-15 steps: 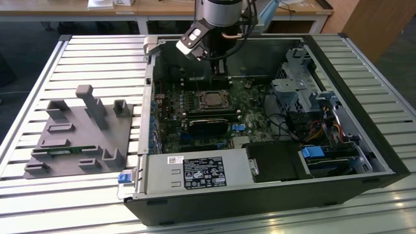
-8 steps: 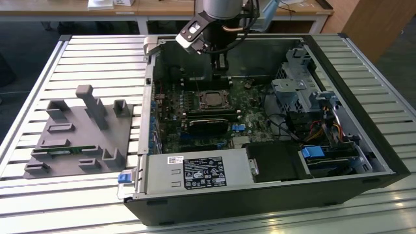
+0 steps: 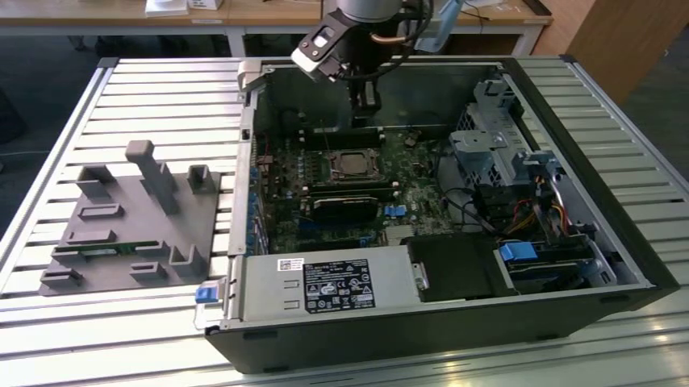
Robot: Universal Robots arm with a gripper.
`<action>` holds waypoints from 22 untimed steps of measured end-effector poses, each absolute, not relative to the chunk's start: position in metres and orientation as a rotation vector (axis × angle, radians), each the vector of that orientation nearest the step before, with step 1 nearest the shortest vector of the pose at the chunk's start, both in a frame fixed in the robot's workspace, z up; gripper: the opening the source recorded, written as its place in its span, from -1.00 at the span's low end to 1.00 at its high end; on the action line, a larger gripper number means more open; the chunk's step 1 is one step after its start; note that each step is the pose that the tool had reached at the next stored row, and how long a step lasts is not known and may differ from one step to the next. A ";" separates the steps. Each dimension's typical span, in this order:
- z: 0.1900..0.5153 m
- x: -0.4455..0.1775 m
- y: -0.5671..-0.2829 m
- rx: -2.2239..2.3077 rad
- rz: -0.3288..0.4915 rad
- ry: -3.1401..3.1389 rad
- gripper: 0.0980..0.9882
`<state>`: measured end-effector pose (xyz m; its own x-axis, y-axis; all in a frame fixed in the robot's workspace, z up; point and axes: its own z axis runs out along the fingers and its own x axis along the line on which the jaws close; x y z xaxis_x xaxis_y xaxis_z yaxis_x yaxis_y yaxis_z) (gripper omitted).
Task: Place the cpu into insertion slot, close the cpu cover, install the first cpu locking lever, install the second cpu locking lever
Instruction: 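Install the first cpu locking lever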
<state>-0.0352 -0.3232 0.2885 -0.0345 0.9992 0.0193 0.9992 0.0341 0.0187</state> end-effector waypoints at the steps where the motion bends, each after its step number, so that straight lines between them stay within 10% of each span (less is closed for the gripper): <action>1: 0.289 -0.035 -0.323 -2.162 -0.042 -2.278 -0.98; 22: 0.282 -0.036 -0.323 -1.978 -0.042 -2.436 -0.98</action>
<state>-0.0356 -0.3232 0.2816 -0.2053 0.9785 0.0192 0.9786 0.2050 0.0186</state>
